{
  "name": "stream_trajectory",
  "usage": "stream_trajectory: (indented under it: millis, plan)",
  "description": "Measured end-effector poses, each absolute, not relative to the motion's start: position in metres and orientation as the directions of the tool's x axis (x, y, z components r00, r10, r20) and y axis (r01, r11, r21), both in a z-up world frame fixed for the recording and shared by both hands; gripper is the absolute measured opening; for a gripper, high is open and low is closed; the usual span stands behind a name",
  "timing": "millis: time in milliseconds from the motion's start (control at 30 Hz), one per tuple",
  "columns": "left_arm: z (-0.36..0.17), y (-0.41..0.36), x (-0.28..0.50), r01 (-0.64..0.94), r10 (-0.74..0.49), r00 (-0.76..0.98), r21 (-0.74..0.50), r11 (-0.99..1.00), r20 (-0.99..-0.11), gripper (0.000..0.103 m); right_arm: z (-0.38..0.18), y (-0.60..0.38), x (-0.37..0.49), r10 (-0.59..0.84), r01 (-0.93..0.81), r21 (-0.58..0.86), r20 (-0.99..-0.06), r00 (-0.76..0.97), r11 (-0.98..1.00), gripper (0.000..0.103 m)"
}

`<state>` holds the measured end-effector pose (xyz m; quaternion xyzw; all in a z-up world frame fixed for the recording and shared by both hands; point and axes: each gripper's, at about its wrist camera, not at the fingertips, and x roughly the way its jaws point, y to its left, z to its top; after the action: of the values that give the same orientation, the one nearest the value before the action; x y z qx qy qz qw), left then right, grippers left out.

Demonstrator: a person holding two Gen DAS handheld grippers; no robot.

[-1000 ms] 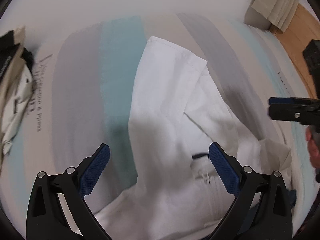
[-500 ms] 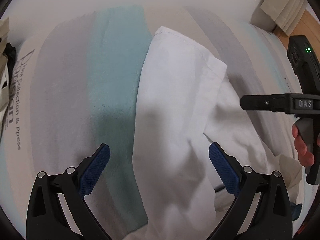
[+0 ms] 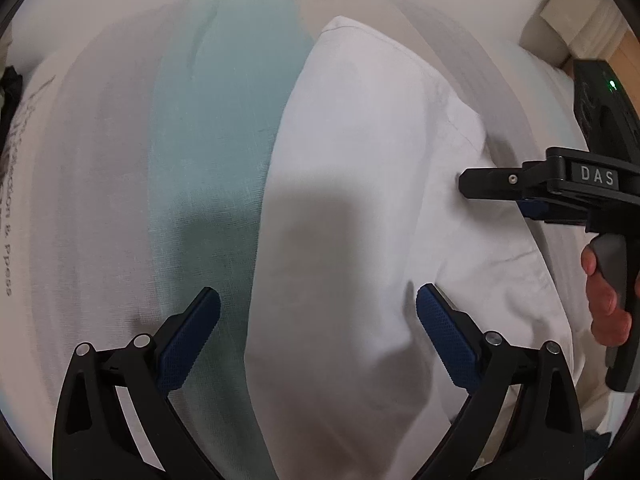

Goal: Fold large clothes
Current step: 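Grasp the hood edge with the right gripper while the left gripper grasps the jacket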

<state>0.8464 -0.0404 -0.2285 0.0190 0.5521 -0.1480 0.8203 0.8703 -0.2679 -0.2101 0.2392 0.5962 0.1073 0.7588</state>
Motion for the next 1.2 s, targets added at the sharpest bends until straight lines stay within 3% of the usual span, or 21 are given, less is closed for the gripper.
stream_trajectory:
  millis: [67, 200, 367, 433, 567, 700, 1200]
  plan:
    - [-0.233, -0.040, 0.852, 0.239, -0.227, 0.337, -0.151, 0.959, -0.914, 0.086, -0.210, -0.268, 0.872, 0.452, 0.124, 0.499, -0.847, 0.281, 0.857, 0.068]
    - [-0.234, -0.046, 0.851, 0.260, -0.208, 0.349, -0.118, 0.958, -0.914, 0.066, -0.208, -0.266, 0.876, 0.441, 0.097, 0.485, -0.849, 0.292, 0.869, 0.028]
    - [-0.230, -0.054, 0.849, 0.290, -0.200, 0.372, -0.091, 0.953, -0.906, 0.043, -0.201, -0.265, 0.876, 0.440, 0.068, 0.481, -0.842, 0.312, 0.874, 0.006]
    - [-0.227, -0.055, 0.847, 0.292, -0.199, 0.381, -0.087, 0.952, -0.903, 0.029, -0.195, -0.264, 0.875, 0.436, 0.061, 0.478, -0.839, 0.325, 0.876, 0.004]
    - [-0.213, -0.059, 0.840, 0.319, -0.192, 0.401, -0.060, 0.946, -0.896, 0.012, -0.173, -0.259, 0.864, 0.412, 0.031, 0.454, -0.833, 0.370, 0.890, 0.003]
    - [-0.197, -0.058, 0.831, 0.319, -0.184, 0.421, -0.045, 0.947, -0.888, 0.004, -0.146, -0.251, 0.847, 0.393, -0.026, 0.421, -0.821, 0.413, 0.907, 0.003]
    - [-0.126, -0.033, 0.737, 0.322, -0.169, 0.557, 0.024, 0.947, -0.813, 0.003, -0.061, -0.223, 0.734, 0.345, -0.196, 0.284, -0.738, 0.581, 0.938, 0.003]
